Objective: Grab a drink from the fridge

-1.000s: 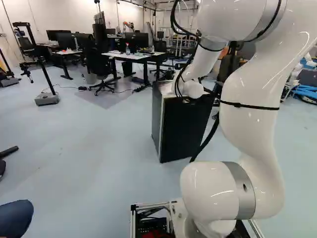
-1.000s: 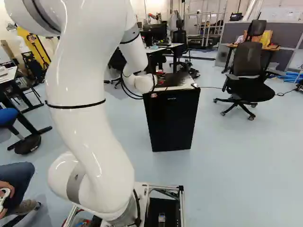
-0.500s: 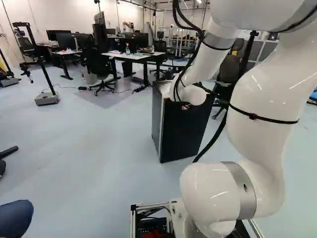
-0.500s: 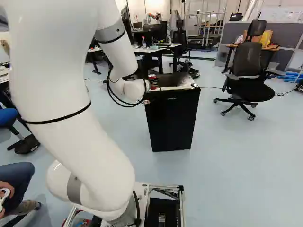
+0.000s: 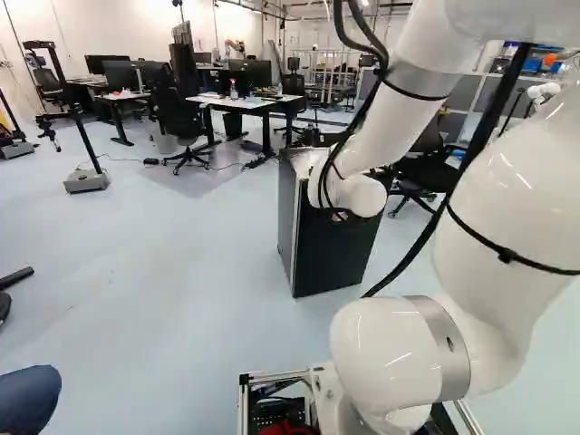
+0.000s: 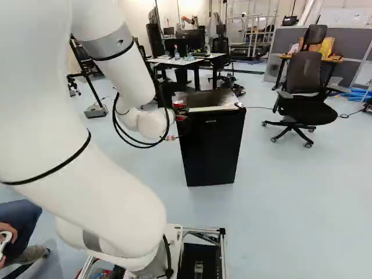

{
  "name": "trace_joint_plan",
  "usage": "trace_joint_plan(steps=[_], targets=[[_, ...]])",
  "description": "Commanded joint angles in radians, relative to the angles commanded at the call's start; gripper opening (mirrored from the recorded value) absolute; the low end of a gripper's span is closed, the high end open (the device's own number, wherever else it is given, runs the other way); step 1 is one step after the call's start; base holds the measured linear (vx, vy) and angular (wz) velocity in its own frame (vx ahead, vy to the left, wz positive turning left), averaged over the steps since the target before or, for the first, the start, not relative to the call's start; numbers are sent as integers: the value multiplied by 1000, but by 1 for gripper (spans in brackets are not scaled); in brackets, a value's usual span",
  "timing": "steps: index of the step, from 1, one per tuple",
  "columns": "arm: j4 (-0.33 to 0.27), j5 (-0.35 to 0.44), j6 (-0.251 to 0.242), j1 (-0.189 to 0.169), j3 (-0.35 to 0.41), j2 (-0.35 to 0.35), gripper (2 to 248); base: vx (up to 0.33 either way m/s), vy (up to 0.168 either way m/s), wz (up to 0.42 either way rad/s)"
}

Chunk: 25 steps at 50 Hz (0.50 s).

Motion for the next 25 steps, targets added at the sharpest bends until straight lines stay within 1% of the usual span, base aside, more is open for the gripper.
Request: trace_joint_plan(steps=[12, 25], targets=[[5, 1, 0, 18, 84, 69, 100, 0, 0, 0], [9, 1, 0, 33, 154, 127, 100, 0, 0, 0]])
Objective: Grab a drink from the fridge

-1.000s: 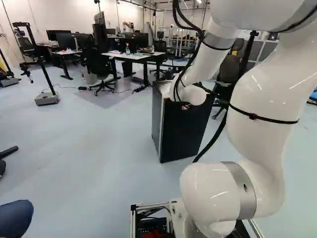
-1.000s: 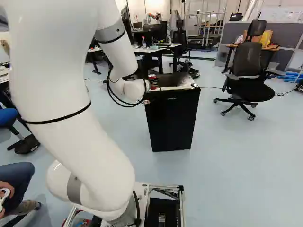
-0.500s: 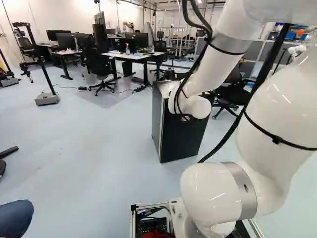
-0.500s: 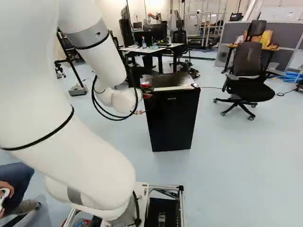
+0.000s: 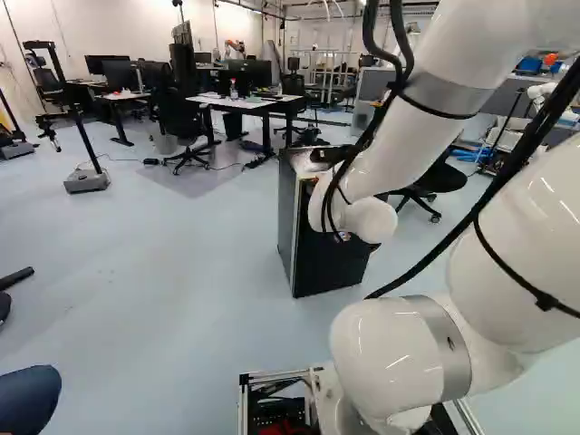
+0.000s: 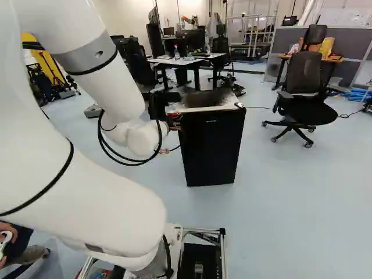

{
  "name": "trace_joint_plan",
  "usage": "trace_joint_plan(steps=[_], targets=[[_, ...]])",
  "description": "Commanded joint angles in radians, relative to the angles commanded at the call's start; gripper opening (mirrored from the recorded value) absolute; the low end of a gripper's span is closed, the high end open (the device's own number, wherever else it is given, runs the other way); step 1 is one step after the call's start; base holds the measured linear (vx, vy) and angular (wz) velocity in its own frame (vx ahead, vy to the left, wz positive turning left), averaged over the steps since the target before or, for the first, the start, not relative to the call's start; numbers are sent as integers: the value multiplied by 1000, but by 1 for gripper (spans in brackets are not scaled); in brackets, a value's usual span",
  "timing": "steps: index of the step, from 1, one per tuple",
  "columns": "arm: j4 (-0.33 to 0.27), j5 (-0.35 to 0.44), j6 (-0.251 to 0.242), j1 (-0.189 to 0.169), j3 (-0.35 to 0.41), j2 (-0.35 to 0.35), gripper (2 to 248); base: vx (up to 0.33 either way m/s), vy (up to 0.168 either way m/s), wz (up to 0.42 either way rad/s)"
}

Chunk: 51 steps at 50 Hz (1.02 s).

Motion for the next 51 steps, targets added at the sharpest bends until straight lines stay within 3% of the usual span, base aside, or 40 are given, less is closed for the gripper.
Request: trace_joint_plan(steps=[25, 51], targets=[[5, 1, 0, 18, 83, 68, 100, 0, 0, 0], [6, 1, 0, 21, 99, 82, 100, 0, 0, 0]])
